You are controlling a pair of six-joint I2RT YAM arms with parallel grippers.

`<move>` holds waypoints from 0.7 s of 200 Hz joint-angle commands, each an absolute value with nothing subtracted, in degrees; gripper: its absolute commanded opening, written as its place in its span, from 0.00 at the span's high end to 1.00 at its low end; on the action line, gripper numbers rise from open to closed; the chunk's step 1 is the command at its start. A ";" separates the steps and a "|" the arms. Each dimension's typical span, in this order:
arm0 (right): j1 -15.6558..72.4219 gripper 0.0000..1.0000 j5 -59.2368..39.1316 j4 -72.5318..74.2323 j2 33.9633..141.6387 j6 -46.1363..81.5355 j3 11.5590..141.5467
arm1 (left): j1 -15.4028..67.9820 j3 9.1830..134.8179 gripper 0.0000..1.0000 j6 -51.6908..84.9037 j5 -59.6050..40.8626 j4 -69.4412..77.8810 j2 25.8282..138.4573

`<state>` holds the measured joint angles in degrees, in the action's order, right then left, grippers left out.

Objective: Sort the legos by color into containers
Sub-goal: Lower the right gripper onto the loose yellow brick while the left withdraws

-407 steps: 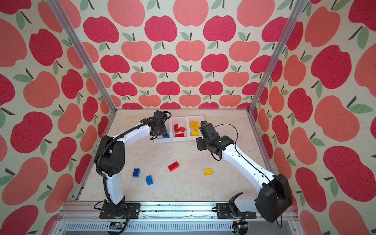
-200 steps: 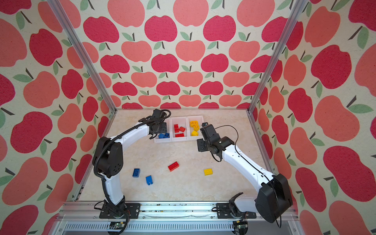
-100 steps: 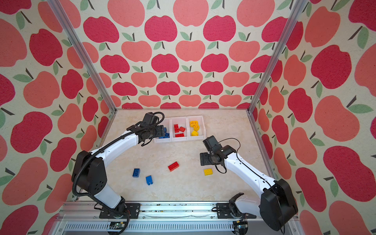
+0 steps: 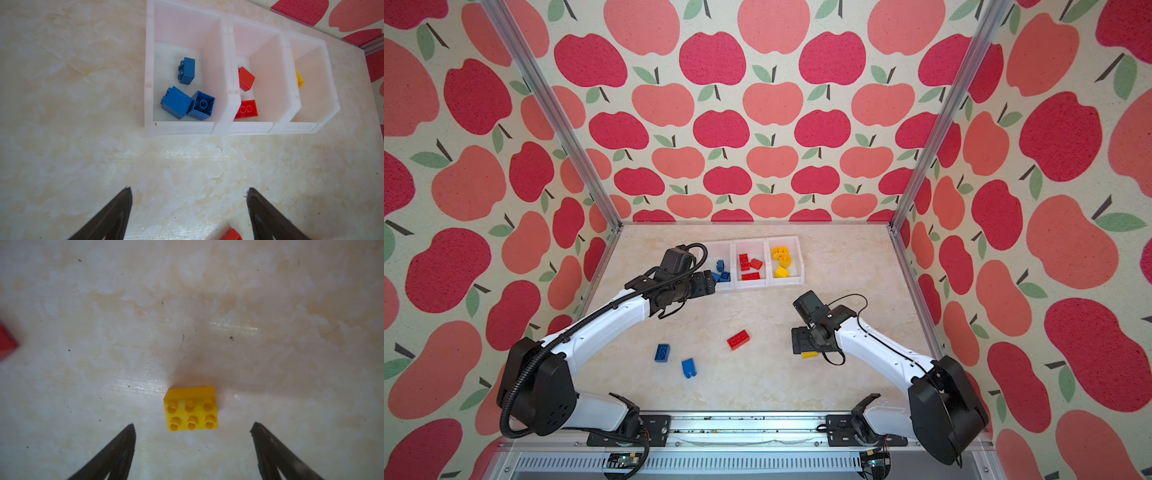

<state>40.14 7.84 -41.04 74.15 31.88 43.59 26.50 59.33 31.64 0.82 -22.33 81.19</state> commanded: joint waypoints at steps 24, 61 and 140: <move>41.62 0.13 9.72 -38.73 78.27 33.75 42.82 | 26.72 55.86 0.10 33.21 -0.92 -20.87 78.75; 41.93 0.21 10.13 -37.80 80.23 33.82 42.76 | 26.72 54.75 0.10 34.16 -1.22 -20.06 77.81; 42.45 0.37 9.49 -36.09 82.61 34.70 40.86 | 26.72 55.01 0.10 34.34 -1.32 -21.34 77.16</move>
